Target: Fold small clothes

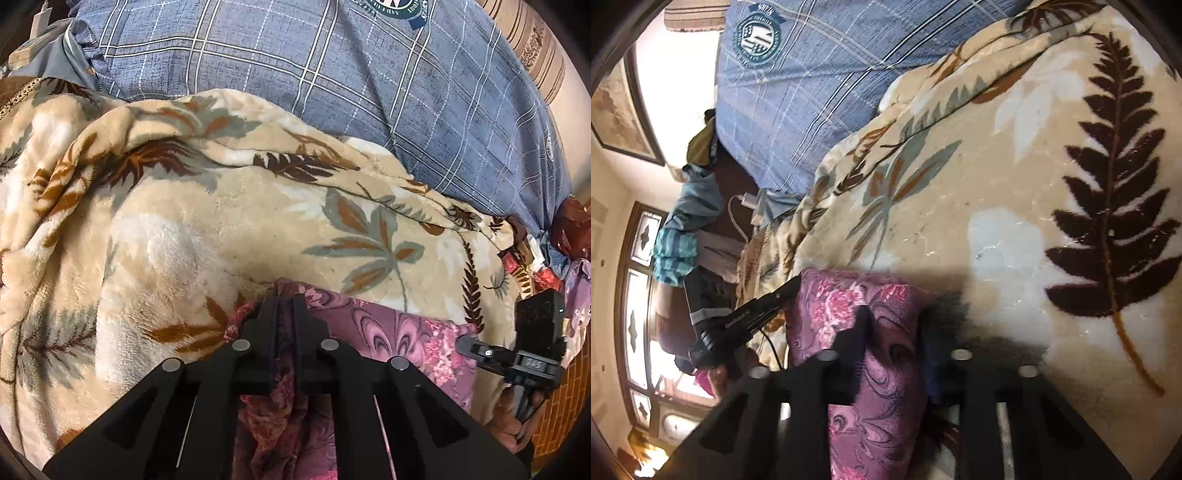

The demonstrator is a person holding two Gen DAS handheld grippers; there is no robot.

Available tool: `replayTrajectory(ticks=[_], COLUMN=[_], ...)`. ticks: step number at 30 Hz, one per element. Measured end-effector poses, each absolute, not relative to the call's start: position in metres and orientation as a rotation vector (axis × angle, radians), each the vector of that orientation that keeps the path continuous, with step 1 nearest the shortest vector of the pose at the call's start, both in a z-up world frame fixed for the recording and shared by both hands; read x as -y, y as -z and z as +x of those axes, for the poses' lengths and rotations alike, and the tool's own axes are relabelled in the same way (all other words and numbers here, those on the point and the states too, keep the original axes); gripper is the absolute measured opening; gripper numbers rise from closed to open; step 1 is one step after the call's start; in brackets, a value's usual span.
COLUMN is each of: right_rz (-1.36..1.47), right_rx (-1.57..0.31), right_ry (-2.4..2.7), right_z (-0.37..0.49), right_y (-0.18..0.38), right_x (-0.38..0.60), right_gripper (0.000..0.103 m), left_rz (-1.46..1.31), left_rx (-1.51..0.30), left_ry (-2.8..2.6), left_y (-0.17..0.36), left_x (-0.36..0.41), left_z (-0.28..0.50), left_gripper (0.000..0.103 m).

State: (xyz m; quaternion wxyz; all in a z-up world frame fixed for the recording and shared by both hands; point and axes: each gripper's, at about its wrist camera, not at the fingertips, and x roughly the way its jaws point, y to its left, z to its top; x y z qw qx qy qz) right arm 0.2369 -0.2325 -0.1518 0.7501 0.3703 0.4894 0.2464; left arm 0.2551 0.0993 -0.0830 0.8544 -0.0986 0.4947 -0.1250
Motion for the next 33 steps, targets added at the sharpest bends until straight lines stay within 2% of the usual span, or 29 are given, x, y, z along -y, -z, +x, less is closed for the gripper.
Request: replayTrajectory(ticks=[7, 8, 10, 11, 12, 13, 14, 15, 22, 28, 30, 33], right_rz=[0.791, 0.761, 0.679, 0.652, 0.641, 0.640, 0.653, 0.671, 0.804, 0.857, 0.850, 0.855], right_rx=[-1.104, -1.108, -1.083, -1.069, -1.061, -1.056, -1.045, -1.039, -1.081, -1.111, -1.114, -1.110], right_ry=[-0.462, -0.447, -0.421, -0.422, -0.434, -0.439, -0.447, -0.468, -0.518, -0.506, -0.495, -0.491], right_z=[0.238, 0.235, 0.223, 0.214, 0.203, 0.193, 0.176, 0.159, 0.079, 0.072, 0.069, 0.063], right_y=[0.158, 0.149, 0.125, 0.113, 0.103, 0.099, 0.094, 0.093, 0.127, 0.141, 0.140, 0.144], right_x=[0.229, 0.228, 0.223, 0.221, 0.218, 0.217, 0.215, 0.213, 0.202, 0.189, 0.189, 0.187], right_gripper=[0.018, 0.025, 0.031, 0.044, 0.058, 0.062, 0.065, 0.067, 0.068, 0.067, 0.067, 0.067], left_rz=[-0.181, -0.214, -0.249, -0.246, -0.243, -0.250, -0.285, -0.307, -0.353, -0.329, -0.377, -0.410], left_rx=[-1.060, -1.051, -1.031, -1.010, -0.992, -0.981, -0.957, -0.951, -1.013, -1.133, -1.133, -1.143], left_ry=[0.234, 0.246, 0.271, 0.282, 0.291, 0.292, 0.275, 0.260, 0.220, 0.173, 0.188, 0.206], left_y=[0.088, 0.083, 0.072, 0.064, 0.056, 0.052, 0.049, 0.048, 0.072, 0.105, 0.106, 0.109], left_x=[-0.096, -0.099, -0.106, -0.111, -0.116, -0.119, -0.129, -0.134, -0.151, -0.137, -0.142, -0.145], left_z=[0.260, 0.257, 0.248, 0.236, 0.221, 0.212, 0.192, 0.182, 0.091, 0.077, 0.075, 0.077], left_gripper=[0.007, 0.007, 0.010, 0.013, 0.024, 0.040, 0.047, 0.049, 0.049, 0.049, 0.043, 0.043])
